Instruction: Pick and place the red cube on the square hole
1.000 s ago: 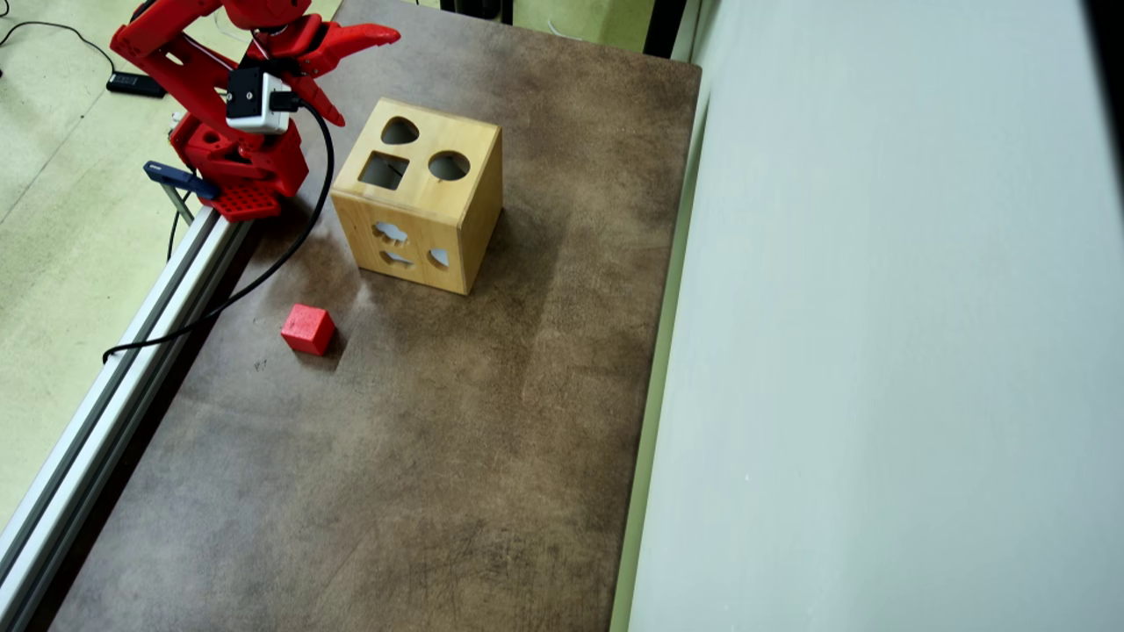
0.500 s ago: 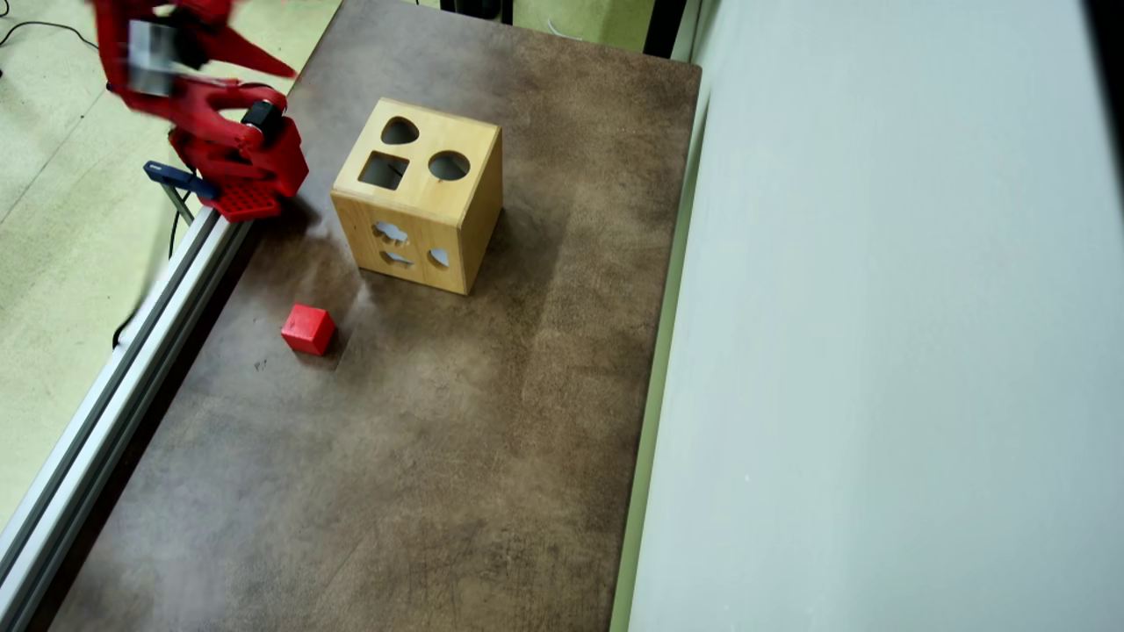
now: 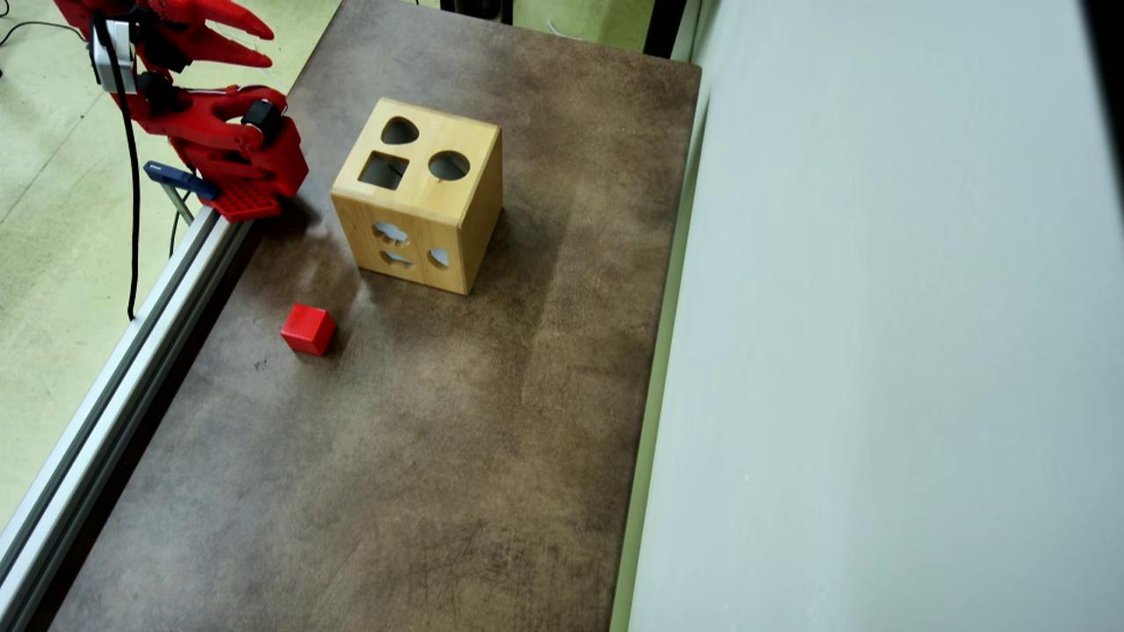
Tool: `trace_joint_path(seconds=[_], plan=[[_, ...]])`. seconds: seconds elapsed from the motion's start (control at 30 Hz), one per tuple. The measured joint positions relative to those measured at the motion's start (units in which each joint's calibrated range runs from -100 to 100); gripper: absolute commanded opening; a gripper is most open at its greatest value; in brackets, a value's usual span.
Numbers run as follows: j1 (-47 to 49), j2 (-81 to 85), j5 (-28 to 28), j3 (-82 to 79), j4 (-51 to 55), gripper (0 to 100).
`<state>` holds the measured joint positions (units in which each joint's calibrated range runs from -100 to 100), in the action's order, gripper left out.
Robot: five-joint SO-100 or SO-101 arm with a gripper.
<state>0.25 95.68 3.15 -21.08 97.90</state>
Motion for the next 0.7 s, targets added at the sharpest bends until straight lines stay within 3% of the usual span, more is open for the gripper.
trace_joint_path(seconds=[0.27,0.43,0.7], plan=[[0.00,-3.73,0.00,2.35,0.00,16],[-0.79,-18.56,0.00,16.34,0.00,16],[-11.00,-38.56,0.00,37.11,0.00,16]])
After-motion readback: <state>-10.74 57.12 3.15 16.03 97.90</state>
